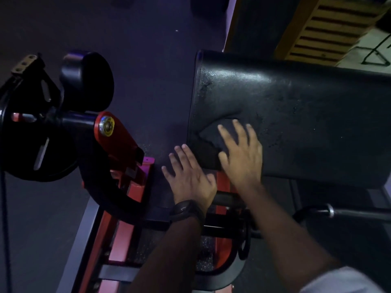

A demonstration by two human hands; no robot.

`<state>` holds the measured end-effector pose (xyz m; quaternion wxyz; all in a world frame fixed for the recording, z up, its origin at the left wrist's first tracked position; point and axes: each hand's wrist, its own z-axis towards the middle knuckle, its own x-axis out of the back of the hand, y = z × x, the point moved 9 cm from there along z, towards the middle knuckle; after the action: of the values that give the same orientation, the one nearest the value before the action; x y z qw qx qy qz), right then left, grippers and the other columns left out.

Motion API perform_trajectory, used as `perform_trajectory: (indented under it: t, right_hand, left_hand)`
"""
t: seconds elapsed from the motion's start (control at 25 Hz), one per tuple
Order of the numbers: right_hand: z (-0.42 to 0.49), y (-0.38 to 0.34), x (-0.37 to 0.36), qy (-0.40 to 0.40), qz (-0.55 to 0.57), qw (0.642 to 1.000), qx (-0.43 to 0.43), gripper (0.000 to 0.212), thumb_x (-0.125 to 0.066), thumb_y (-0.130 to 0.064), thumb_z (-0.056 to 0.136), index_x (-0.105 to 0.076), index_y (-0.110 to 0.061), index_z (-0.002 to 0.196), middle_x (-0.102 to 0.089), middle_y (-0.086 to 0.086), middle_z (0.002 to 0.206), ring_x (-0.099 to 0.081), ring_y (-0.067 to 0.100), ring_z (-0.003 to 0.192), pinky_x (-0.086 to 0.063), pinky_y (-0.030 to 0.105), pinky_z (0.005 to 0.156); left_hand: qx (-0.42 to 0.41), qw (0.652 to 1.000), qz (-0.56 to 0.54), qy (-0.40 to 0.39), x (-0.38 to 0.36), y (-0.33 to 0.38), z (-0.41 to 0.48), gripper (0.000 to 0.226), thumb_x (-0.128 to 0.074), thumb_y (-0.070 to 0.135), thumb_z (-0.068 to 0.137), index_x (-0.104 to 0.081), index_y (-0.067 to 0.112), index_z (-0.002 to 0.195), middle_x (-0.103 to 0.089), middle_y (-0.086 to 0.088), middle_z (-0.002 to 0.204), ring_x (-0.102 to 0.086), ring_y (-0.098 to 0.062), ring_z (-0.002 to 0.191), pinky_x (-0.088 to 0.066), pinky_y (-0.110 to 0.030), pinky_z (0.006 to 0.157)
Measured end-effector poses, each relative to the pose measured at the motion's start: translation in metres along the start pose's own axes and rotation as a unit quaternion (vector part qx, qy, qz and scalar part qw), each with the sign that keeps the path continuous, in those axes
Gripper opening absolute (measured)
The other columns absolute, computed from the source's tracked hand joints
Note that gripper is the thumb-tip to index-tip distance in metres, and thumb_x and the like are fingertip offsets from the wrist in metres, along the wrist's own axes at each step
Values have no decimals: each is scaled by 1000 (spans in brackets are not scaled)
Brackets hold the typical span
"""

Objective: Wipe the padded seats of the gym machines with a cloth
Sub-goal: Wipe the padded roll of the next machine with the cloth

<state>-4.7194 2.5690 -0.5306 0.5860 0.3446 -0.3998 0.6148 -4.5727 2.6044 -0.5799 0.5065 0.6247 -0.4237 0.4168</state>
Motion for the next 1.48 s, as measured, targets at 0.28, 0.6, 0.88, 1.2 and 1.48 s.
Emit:
perform_trajectory:
  t: [0.28,0.6,0.88,1.2,1.48]
  right_hand:
    - [45,18,20,25,0,1000,-11,72,-67,-31,82,-43,-35,150,-38,5,157,-35,38,142,-44,53,100]
    - [81,-16,23,70,-2,998,3,66,-60,-33,84,-44,-37,148,-41,2,156,-37,36,142,-42,52,102]
    - [115,-11,37,71,-19,997,24,58,-56,-35,85,-50,-38,143,-44,1,154,-40,35,138,-42,51,100]
    - [150,-21,46,77,-11,997,-14,56,-52,-39,84,-52,-35,140,-45,2,151,-42,35,135,-42,50,99]
    - [164,-34,44,51,-1,998,-38,54,-53,-41,85,-52,-37,139,-45,0,151,-41,34,136,-40,49,100]
  left_hand:
    - [-33,999,39,-14,-2,5,4,97,-42,45,90,11,-2,157,1,-21,168,-2,-39,154,-14,-63,120]
    - [-29,999,20,10,-3,5,3,98,-45,43,84,-2,-3,159,-14,-23,166,-13,-40,153,-19,-66,117]
    - [-75,993,79,36,0,14,4,91,-32,42,83,-12,-6,157,-19,-29,162,-14,-44,152,-15,-69,117]
    - [-76,995,46,37,-2,15,4,92,-19,41,77,-22,-6,156,-28,-26,160,-24,-41,150,-26,-69,113]
    - [-80,996,35,32,-2,15,3,90,-27,40,76,-31,-7,153,-36,-28,156,-33,-42,146,-34,-68,108]
